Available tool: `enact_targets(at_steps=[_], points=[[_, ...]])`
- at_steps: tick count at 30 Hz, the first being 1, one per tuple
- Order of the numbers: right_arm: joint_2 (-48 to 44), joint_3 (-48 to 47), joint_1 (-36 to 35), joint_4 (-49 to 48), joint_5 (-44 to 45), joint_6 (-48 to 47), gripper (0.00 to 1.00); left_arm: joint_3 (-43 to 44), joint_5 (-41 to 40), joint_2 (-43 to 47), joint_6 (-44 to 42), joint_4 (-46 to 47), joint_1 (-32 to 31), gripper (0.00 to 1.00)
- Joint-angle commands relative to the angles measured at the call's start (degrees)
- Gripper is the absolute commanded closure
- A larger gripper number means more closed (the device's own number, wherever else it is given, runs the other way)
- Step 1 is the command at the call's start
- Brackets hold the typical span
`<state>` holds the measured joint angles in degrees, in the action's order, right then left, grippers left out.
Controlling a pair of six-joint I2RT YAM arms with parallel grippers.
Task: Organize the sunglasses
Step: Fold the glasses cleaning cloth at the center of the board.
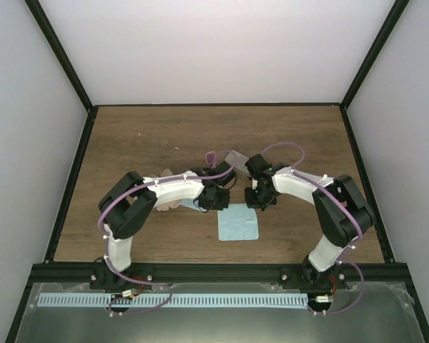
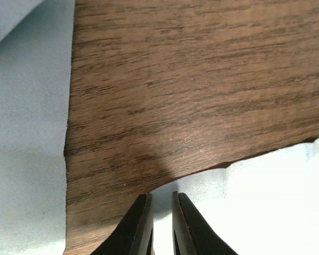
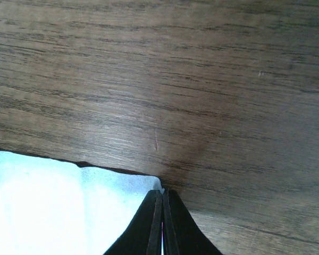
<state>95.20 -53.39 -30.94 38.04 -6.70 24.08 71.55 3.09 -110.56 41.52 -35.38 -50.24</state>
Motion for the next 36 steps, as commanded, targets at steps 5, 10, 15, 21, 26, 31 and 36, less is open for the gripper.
enact_targets(at_steps=[5, 10, 15, 21, 26, 31, 36], points=[[0.14, 1.61, -0.44, 0.02, -0.41, 0.01, 0.99, -0.05, 0.77, -2.84, -1.0, 0.04, -0.39, 0.96], [-0.22, 1.17, -0.43, 0.38, -0.51, 0.2, 0.99, -0.13, -0.44, -1.17, -0.92, 0.04, -0.47, 0.96], [-2.53, -1.06, -0.44, 2.12, -0.25, 0.45, 0.99, 0.67, -2.41, 1.41, -1.11, -1.15, -0.47, 0.96], [-4.93, -2.93, -0.44, 4.01, -0.69, 0.38, 0.99, 1.68, -3.2, 3.34, -1.26, -1.89, -0.98, 0.96], [-5.9, -2.45, -0.44, 4.54, -1.5, 0.6, 0.99, 1.71, -2.87, 3.44, -1.26, -2.01, -1.57, 0.96], [-7.57, -1.46, -0.84, 5.18, -1.56, 0.96, 0.99, 1.91, -2.8, 3.97, -1.26, -3.1, -2.26, 0.96], [-9.15, 0.25, -1.22, 5.43, -1.79, 1.42, 0.99, 0.31, -3.88, 5.18, -1.26, -3.7, -2.93, 0.96]])
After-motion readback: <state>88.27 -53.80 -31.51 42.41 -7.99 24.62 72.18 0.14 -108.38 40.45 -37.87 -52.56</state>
